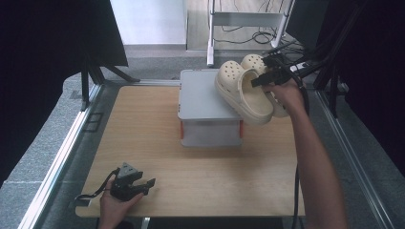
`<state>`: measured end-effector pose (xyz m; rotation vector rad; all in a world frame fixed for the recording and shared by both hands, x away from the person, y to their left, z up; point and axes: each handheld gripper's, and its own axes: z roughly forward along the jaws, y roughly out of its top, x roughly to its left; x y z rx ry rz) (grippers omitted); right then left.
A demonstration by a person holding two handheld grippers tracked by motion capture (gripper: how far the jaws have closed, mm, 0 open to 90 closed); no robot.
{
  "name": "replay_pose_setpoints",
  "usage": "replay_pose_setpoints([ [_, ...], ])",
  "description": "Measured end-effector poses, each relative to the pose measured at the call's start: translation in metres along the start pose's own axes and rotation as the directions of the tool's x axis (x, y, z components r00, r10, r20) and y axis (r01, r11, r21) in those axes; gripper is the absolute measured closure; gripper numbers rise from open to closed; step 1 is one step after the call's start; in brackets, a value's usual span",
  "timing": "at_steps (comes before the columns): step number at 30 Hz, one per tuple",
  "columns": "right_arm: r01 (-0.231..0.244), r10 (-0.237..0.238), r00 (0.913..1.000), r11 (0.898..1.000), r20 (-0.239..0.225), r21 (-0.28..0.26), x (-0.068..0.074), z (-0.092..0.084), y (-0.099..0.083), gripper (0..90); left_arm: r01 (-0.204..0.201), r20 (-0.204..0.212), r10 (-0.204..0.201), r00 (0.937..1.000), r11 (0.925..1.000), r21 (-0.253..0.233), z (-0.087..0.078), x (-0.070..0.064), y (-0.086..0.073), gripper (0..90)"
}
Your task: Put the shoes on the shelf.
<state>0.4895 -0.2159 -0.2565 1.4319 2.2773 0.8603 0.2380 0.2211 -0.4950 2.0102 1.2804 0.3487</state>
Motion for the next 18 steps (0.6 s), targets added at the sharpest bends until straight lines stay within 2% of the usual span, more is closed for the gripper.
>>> replay_pose_setpoints([
  [8, 0.016, -0.016, 0.9997, 1.0, -0.016, -0.001, 0.025, 0.01, 0.016, 65.1, -0.001, 0.002, 0.001, 1.0, 1.0, 0.002, 0.0, 0.0, 0.0, 40.2],
  [18, 0.024, -0.023, 0.9996, 1.0, -0.013, 0.005, 0.045, 0.021, 0.023, 65.0, -0.001, 0.004, 0.001, 1.0, 1.0, -0.001, -0.001, 0.0, -0.001, 40.1],
])
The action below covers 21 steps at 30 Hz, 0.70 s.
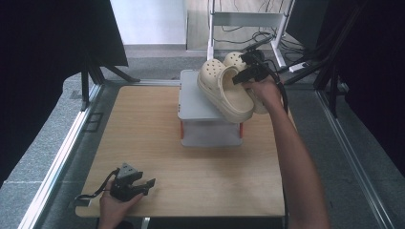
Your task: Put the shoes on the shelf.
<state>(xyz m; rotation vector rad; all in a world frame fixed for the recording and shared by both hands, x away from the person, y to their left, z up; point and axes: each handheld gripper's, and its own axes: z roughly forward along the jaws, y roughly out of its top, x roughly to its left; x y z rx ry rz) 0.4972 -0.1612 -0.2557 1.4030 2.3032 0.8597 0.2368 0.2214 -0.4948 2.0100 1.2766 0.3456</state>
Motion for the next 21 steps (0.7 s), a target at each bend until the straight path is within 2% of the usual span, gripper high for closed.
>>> replay_pose_setpoints([
  [11, -0.064, 0.064, 0.9975, 0.998, 0.03, -0.006, 0.018, 0.01, 0.006, 65.0, -0.003, 0.002, 0.003, 1.0, 1.0, -0.003, -0.001, 0.0, 0.0, 40.2],
  [21, -0.146, 0.147, 0.9886, 0.989, 0.033, -0.028, 0.038, 0.028, 0.014, 64.9, -0.003, 0.004, 0.004, 1.0, 1.0, -0.006, -0.003, 0.001, 0.0, 40.2],
])
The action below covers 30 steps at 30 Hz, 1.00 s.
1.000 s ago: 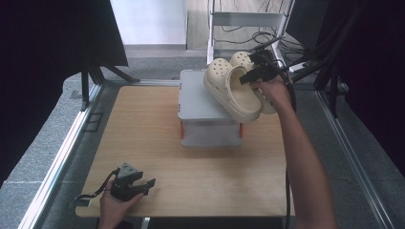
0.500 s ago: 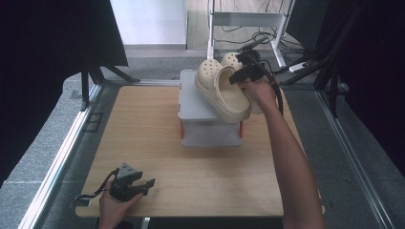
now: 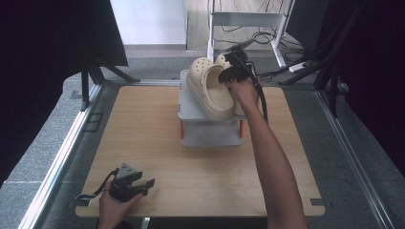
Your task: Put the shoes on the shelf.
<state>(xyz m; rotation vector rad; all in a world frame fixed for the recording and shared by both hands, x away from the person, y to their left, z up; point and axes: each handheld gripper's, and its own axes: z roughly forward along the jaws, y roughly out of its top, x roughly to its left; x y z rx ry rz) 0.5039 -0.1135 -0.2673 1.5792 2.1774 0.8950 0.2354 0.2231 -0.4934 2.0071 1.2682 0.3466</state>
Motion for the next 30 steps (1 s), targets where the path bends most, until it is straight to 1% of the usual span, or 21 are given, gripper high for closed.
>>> replay_pose_setpoints([
  [2, -0.018, 0.018, 0.9998, 1.0, 0.004, -0.005, 0.003, 0.004, 0.001, 64.9, 0.001, -0.002, -0.001, 1.0, 1.0, -0.001, 0.0, 0.0, 0.0, 40.2],
  [9, -0.047, 0.048, 0.998, 0.999, 0.041, -0.009, 0.013, 0.017, 0.004, 64.8, 0.003, -0.004, -0.003, 1.0, 1.0, -0.007, -0.001, 0.0, 0.0, 40.2],
  [14, -0.051, 0.052, 0.9972, 0.999, 0.055, -0.008, 0.017, 0.024, 0.004, 64.7, 0.002, -0.002, -0.002, 1.0, 0.9999, -0.01, -0.002, 0.0, 0.0, 40.2],
  [15, -0.053, 0.053, 0.997, 0.999, 0.056, -0.009, 0.018, 0.025, 0.004, 64.7, -0.005, -0.004, 0.005, 1.0, 0.9999, -0.009, -0.002, 0.001, 0.0, 40.2],
  [23, -0.072, 0.074, 0.995, 0.997, 0.067, -0.022, 0.023, 0.036, 0.003, 64.6, -0.001, -0.004, 0.001, 1.0, 1.0, -0.01, -0.001, 0.0, 0.0, 40.2],
  [25, -0.096, 0.098, 0.9928, 0.995, 0.069, -0.03, 0.024, 0.037, 0.002, 64.5, -0.001, -0.004, 0.001, 1.0, 1.0, -0.01, -0.001, 0.0, 0.0, 40.2],
  [30, -0.129, 0.134, 0.9871, 0.99, 0.088, -0.057, 0.026, 0.041, 0.003, 64.6, -0.003, -0.006, 0.003, 1.0, 1.0, -0.009, -0.001, 0.0, -0.001, 40.2],
])
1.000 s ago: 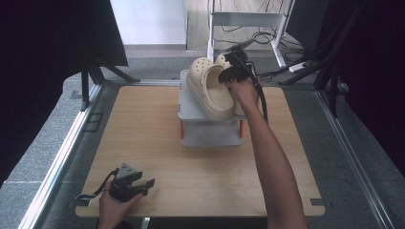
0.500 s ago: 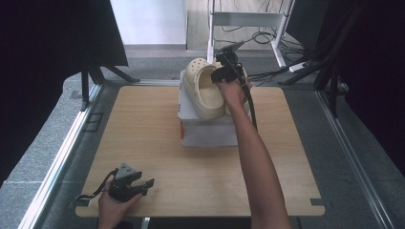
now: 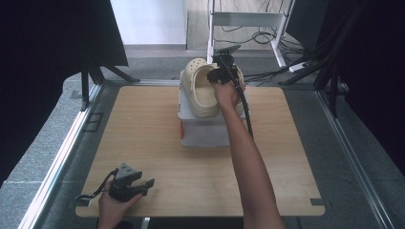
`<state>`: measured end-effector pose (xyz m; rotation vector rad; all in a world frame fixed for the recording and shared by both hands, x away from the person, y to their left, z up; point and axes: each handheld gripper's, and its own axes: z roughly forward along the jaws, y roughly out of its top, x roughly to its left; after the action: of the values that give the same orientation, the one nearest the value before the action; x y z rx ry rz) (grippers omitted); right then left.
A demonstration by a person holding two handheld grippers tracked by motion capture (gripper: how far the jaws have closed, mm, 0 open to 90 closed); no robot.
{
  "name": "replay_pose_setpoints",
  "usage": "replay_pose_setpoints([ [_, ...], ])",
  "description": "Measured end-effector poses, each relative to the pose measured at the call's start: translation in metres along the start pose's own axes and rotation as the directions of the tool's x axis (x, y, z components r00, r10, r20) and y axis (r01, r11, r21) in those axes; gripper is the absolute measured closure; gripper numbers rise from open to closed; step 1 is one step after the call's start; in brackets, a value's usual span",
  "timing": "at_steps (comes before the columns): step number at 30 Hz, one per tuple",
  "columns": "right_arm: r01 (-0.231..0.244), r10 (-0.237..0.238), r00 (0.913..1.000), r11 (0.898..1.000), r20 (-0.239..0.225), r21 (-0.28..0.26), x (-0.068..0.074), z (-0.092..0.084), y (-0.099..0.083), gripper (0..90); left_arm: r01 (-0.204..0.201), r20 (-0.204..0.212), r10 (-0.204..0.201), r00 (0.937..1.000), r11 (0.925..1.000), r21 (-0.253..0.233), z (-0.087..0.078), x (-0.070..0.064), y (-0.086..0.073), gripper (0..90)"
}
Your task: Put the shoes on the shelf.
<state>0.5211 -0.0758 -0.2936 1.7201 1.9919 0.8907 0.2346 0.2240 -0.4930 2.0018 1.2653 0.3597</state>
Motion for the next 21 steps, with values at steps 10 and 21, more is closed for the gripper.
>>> replay_pose_setpoints([
  [10, 0.011, -0.011, 0.9995, 1.0, 0.028, -0.014, 0.004, 0.006, -0.003, 58.2, -0.005, -0.001, 0.005, 1.0, 1.0, 0.0, -0.001, 0.0, 0.0, 40.2],
  [21, 0.066, -0.069, 0.9961, 0.996, -0.054, -0.056, -0.003, -0.012, -0.013, 36.3, -0.004, -0.002, 0.004, 1.0, 1.0, 0.003, 0.0, 0.0, 0.0, 40.1],
])
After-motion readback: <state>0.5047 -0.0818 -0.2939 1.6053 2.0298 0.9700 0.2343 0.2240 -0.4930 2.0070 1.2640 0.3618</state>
